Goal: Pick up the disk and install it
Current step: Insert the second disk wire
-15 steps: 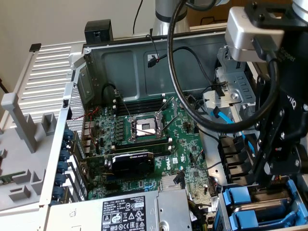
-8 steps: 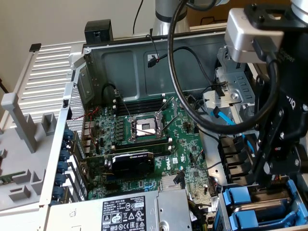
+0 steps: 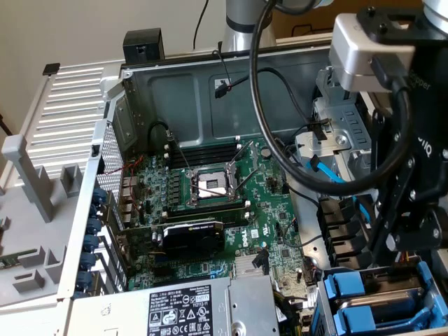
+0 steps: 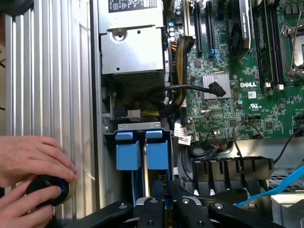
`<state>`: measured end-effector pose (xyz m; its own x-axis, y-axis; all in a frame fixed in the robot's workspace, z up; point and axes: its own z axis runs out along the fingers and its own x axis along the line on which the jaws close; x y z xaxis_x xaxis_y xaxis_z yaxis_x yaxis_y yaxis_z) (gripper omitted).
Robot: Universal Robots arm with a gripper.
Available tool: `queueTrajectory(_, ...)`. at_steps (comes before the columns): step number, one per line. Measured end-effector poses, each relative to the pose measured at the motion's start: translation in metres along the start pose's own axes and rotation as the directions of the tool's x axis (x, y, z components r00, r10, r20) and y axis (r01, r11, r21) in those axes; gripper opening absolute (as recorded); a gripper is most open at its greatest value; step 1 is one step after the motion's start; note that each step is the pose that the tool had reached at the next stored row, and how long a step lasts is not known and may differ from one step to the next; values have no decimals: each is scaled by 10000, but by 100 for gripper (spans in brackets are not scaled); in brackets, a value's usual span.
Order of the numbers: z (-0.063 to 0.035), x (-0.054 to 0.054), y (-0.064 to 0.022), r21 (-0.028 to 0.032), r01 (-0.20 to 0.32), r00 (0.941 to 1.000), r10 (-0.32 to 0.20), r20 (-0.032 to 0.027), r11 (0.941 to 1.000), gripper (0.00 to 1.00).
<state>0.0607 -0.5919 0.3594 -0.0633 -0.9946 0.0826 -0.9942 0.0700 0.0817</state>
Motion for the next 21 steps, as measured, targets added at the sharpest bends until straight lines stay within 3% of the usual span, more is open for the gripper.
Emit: queueTrajectory(21,84,4,-10,49,612,9981,-612,-50,9981,16)
